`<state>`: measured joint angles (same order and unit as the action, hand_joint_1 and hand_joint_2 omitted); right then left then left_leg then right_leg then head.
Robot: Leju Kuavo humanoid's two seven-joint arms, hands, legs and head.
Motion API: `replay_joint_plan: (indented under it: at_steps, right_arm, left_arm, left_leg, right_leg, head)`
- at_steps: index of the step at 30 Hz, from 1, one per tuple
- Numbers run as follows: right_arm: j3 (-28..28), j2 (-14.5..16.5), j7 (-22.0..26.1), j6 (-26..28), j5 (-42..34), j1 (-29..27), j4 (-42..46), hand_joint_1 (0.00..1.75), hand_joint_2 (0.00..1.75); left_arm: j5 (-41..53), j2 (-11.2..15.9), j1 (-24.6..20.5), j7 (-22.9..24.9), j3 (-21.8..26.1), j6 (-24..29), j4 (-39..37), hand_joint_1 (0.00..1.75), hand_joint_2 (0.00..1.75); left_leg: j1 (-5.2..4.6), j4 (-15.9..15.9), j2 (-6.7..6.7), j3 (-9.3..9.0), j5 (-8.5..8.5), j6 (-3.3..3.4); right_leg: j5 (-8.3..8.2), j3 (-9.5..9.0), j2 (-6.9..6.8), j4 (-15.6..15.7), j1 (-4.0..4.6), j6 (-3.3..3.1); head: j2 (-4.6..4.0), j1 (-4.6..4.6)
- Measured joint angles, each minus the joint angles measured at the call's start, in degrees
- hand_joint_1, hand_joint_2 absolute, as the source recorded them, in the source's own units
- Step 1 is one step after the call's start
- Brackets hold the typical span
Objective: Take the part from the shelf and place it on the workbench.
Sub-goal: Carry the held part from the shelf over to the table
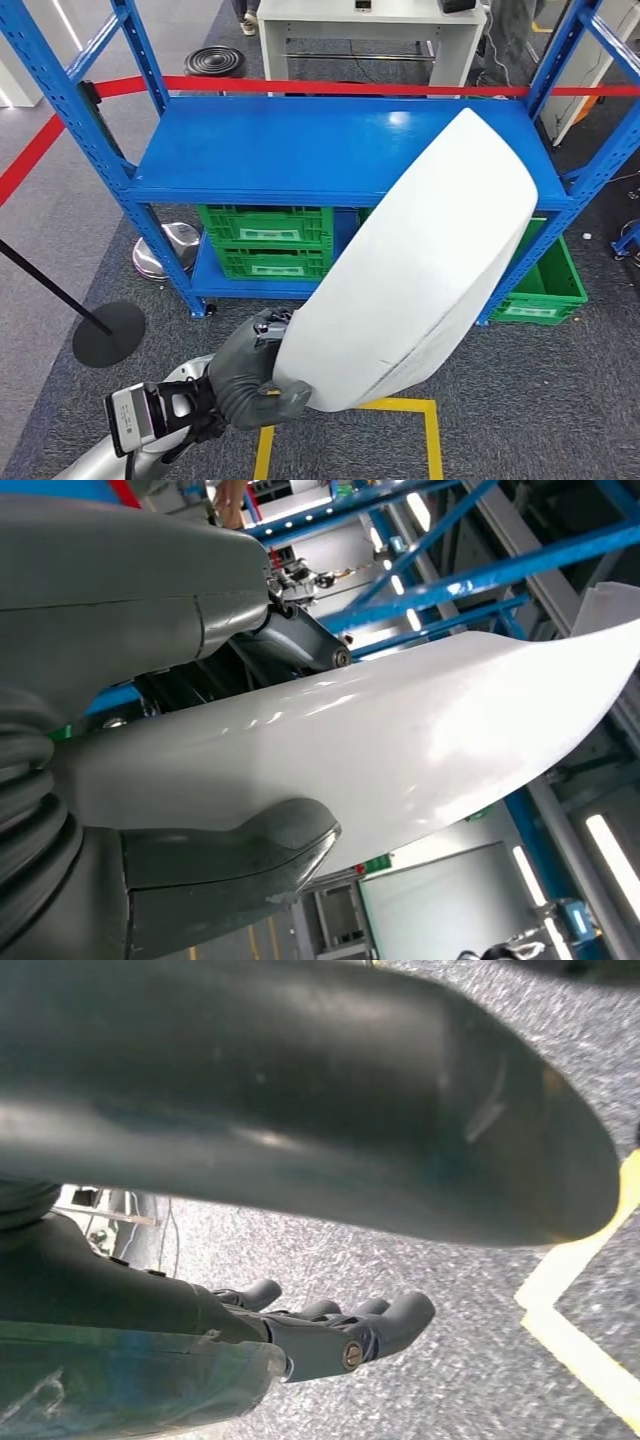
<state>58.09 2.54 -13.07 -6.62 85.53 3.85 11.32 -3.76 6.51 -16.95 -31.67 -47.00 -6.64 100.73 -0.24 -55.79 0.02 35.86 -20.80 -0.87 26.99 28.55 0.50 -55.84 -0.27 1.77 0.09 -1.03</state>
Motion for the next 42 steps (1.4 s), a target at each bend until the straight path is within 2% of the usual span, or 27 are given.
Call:
replay_joint_plan:
  at_steps: [2,4,5,6,7,8,10,12,15,16,17,20,21,22,23,25,27,28,30,31,33,35,36,37,38,40,42]
  right_arm:
    - [0.0,0.0,0.0,0.0,0.0,0.1,0.0,0.0,0.0]
    - [0.0,0.0,0.1,0.0,0.0,0.1,0.0,0.0,0.0]
    - [0.0,0.0,0.1,0.0,0.0,0.1,0.0,0.0,0.0]
    - [0.0,0.0,0.1,0.1,0.0,0.1,0.0,0.0,0.0]
    - [0.0,0.0,0.1,0.1,0.0,0.1,0.0,0.0,0.0]
    - [0.0,0.0,0.2,0.2,0.0,0.1,0.0,0.0,0.0]
    - [0.0,0.0,0.3,0.4,-0.1,0.1,0.0,0.0,0.0]
    - [0.0,0.0,0.4,0.5,-0.2,0.1,0.0,0.0,0.0]
    - [0.0,-0.1,0.3,0.6,-0.3,-0.1,0.0,0.0,0.0]
    - [0.0,-0.2,0.3,0.6,-0.3,-0.1,0.0,0.0,0.0]
    - [0.0,-0.2,0.2,0.5,-0.3,-0.2,0.0,0.0,0.0]
    - [0.0,-0.3,0.1,0.4,-0.3,-0.3,0.0,0.0,0.0]
    - [0.0,-0.3,0.1,0.4,-0.3,-0.3,0.0,0.0,0.0]
    - [0.0,-0.3,0.1,0.4,-0.2,-0.2,0.0,0.0,0.0]
    - [0.0,-0.3,0.1,0.4,-0.2,-0.2,0.0,0.0,0.0]
    - [0.0,-0.3,0.2,0.3,-0.2,-0.1,0.0,0.0,0.0]
    - [0.0,-0.4,0.5,0.1,-0.2,0.1,0.0,0.0,0.0]
    - [0.0,-0.4,0.7,-0.1,-0.3,0.1,0.0,0.0,0.0]
    - [0.0,-0.4,0.9,-0.3,-0.3,0.0,0.0,0.0,0.0]
    - [0.0,-0.4,0.9,-0.4,-0.3,0.0,0.0,0.0,0.0]
    - [0.0,-0.4,1.1,-0.4,-0.3,0.1,0.0,0.0,0.0]
    - [0.0,-0.4,1.6,-0.5,-0.3,0.1,0.0,0.0,0.0]
    - [0.0,-0.5,1.9,-0.6,-0.3,0.0,0.0,0.0,0.0]
    - [0.0,-0.5,2.1,-0.6,-0.3,0.1,0.0,0.0,0.0]
    - [0.0,-0.5,2.3,-0.6,-0.3,0.1,0.0,0.0,0.0]
    - [0.0,-0.5,2.7,-0.7,-0.3,0.1,0.0,0.0,0.0]
    - [0.0,-0.6,3.0,-0.6,-0.3,0.1,0.0,0.0,0.0]
  left_arm:
    - [0.0,0.1,0.0,0.0,-0.1,0.0,0.0,1.75,1.75]
    - [0.0,0.2,-0.1,0.0,-0.2,0.1,0.0,1.75,1.75]
    - [0.0,0.2,-0.1,0.0,-0.2,0.1,0.0,1.75,1.75]
    - [0.0,0.3,-0.1,0.0,-0.3,0.1,0.0,1.75,1.75]
    - [0.0,0.3,-0.1,0.0,-0.5,0.1,0.0,1.75,1.75]
    - [0.0,0.4,-0.1,0.0,-0.6,0.0,0.0,1.75,1.75]
    - [0.0,0.4,-0.3,0.0,-0.8,0.0,0.0,1.75,1.75]
    - [-0.2,0.4,-0.6,-0.1,-0.9,-0.2,0.2,1.75,1.75]
    - [-0.4,0.5,-0.8,-0.2,-1.1,-0.4,0.4,1.75,1.75]
    - [-0.4,0.5,-0.8,-0.2,-1.2,-0.5,0.4,1.75,1.75]
    - [-0.5,0.5,-0.9,-0.3,-1.3,-0.5,0.4,1.75,1.75]
    - [-0.6,0.5,-0.9,-0.3,-1.4,-0.6,0.4,1.75,1.75]
    - [-0.6,0.5,-0.9,-0.3,-1.4,-0.6,0.4,1.75,1.75]
    - [-0.7,0.5,-0.9,-0.3,-1.4,-0.7,0.4,1.75,1.75]
    - [-0.8,0.5,-0.9,-0.3,-1.4,-0.7,0.4,1.75,1.75]
    - [-0.9,0.5,-0.9,-0.4,-1.4,-0.8,0.4,1.75,1.75]
    - [-1.0,0.5,-0.9,-0.5,-1.4,-0.9,0.4,1.75,1.75]
    - [-1.0,0.5,-1.0,-0.6,-1.4,-1.0,0.4,1.75,1.75]
    - [-1.0,0.5,-1.0,-0.7,-1.4,-1.2,0.4,1.75,1.75]
    - [-1.0,0.5,-1.0,-0.7,-1.4,-1.2,0.4,1.75,1.75]
    - [-1.0,0.6,-1.0,-0.8,-1.4,-1.3,0.4,1.75,1.75]
    - [-1.0,0.6,-1.0,-0.8,-1.4,-1.3,0.4,1.75,1.75]
    - [-1.0,0.6,-1.0,-0.9,-1.4,-1.4,0.4,1.75,1.75]
    - [-1.0,0.7,-1.0,-0.9,-1.4,-1.5,0.4,1.75,1.75]
    - [-1.0,0.7,-1.0,-0.9,-1.4,-1.6,0.4,1.75,1.75]
    - [-1.0,0.7,-1.1,-1.0,-1.4,-1.7,0.4,1.75,1.75]
    - [-1.0,0.6,-1.2,-1.1,-1.4,-1.8,0.6,1.75,1.75]
  left_leg:
    - [0.08,-3.5,-0.04,1.62,-4.37,-0.63]
    - [0.15,-11.0,-0.04,3.81,-10.04,-1.01]
    - [0.16,-14.5,-0.04,4.51,-11.38,-1.08]
    - [0.16,-16.8,-0.04,4.66,-11.52,-1.1]
    - [0.16,-16.9,-0.04,3.77,-10.33,-1.03]
    - [0.16,-15.0,-0.04,1.89,-8.58,-0.91]
    - [0.15,-7.4,-0.04,-3.75,-6.36,-0.62]
    - [0.04,-1.2,-0.09,-7.52,-7.01,-0.09]
    - [-0.12,0.2,-0.07,-7.43,-6.89,1.16]
    - [-0.06,0.2,-0.01,-7.09,-6.44,1.65]
    - [0.04,0.3,0.05,-6.66,-5.93,2.06]
    - [0.04,0.3,0.11,-4.9,-4.36,2.61]
    - [0.02,0.2,0.11,-4.22,-3.82,2.6]
    - [0.0,0.2,0.1,-3.55,-3.29,2.54]
    - [0.0,0.2,0.09,-2.93,-2.78,2.44]
    - [-0.06,0.2,0.03,-1.97,-1.89,2.07]
    - [-0.18,0.1,0.02,-1.43,-1.05,1.51]
    - [-0.21,0.1,0.03,-1.24,-0.61,1.17]
    - [-0.14,0.1,0.02,-0.87,-0.06,0.49]
    - [-0.12,-0.4,-0.01,-0.42,-0.8,0.16]
    - [-0.01,-4.7,-0.05,1.35,-5.24,-0.43]
    - [0.09,-12.5,-0.05,3.66,-10.48,-0.83]
    - [0.11,-15.6,-0.05,4.25,-11.56,-0.94]
    - [0.11,-17.2,-0.05,4.06,-11.29,-0.99]
    - [0.12,-16.7,-0.05,2.92,-9.94,-0.97]
    - [0.15,-10.7,-0.05,-2.07,-7.12,-0.81]
    - [0.12,-2.8,-0.08,-7.43,-7.28,-0.32]
  right_leg:
    - [-1.28,1.26,-0.17,0.1,-0.18,-0.79]
    - [-2.52,2.87,-0.22,0.0,-0.15,-1.05]
    - [-3.1,3.67,-0.23,-0.1,-0.12,-1.03]
    - [-3.61,4.4,-0.26,-0.2,-0.1,-0.98]
    - [-4.12,5.15,-0.29,-0.3,-0.08,-0.9]
    - [-4.6,5.84,-0.31,-0.4,-0.09,-0.8]
    - [-5.46,7.03,-0.3,-0.8,-0.03,-0.42]
    - [-6.33,7.79,-0.26,-1.0,0.13,0.13]
    - [-7.32,8.37,-0.22,-0.9,0.04,1.11]
    - [-6.35,8.76,-0.22,-1.6,-0.05,1.45]
    - [-4.32,9.51,-0.21,-3.7,-0.12,1.77]
    - [3.32,12.91,-0.23,-15.3,-0.24,2.42]
    - [4.06,13.22,-0.23,-18.0,-0.24,2.47]
    - [3.57,12.5,-0.23,-18.5,-0.24,2.45]
    - [2.18,10.61,-0.23,-16.8,-0.24,2.36]
    - [-0.12,4.48,-0.19,-8.5,-0.22,2.05]
    - [0.01,-0.03,-0.04,-1.6,-0.08,1.57]
    - [0.38,-0.68,0.03,-0.3,0.04,1.28]
    - [-0.24,0.03,-0.05,-0.1,0.08,0.45]
    - [-0.71,0.54,-0.15,-0.1,-0.01,-0.05]
    - [-1.92,1.78,-0.35,0.0,-0.22,-0.82]
    - [-3.14,3.45,-0.39,-0.1,-0.21,-1.02]
    - [-3.73,4.27,-0.43,-0.2,-0.2,-1.01]
    - [-4.3,5.07,-0.47,-0.3,-0.2,-0.98]
    - [-4.86,5.86,-0.51,-0.4,-0.21,-0.91]
    - [-5.89,7.21,-0.49,-0.6,-0.2,-0.6]
    - [-6.88,8.12,-0.41,-0.9,-0.04,-0.03]
  head:
    - [-0.01,0.18]
    - [-0.01,0.34]
    - [-0.01,0.34]
    - [-0.01,0.33]
    - [-0.01,0.32]
    - [-0.01,0.32]
    - [-0.01,0.35]
    - [-0.01,0.31]
    - [-0.01,0.27]
    - [-0.01,0.19]
    - [-0.01,0.09]
    - [-0.01,-0.12]
    - [-0.01,-0.11]
    - [-0.01,-0.11]
    - [-0.01,-0.11]
    - [-0.01,-0.12]
    - [-0.01,-0.07]
    - [-0.01,-0.07]
    - [-0.01,-0.12]
    - [-0.01,-0.07]
    - [-0.01,0.11]
    - [-0.01,0.27]
    - [-0.01,0.27]
    - [-0.01,0.28]
    - [-0.01,0.28]
    - [-0.01,0.3]
    - [-0.01,0.3]
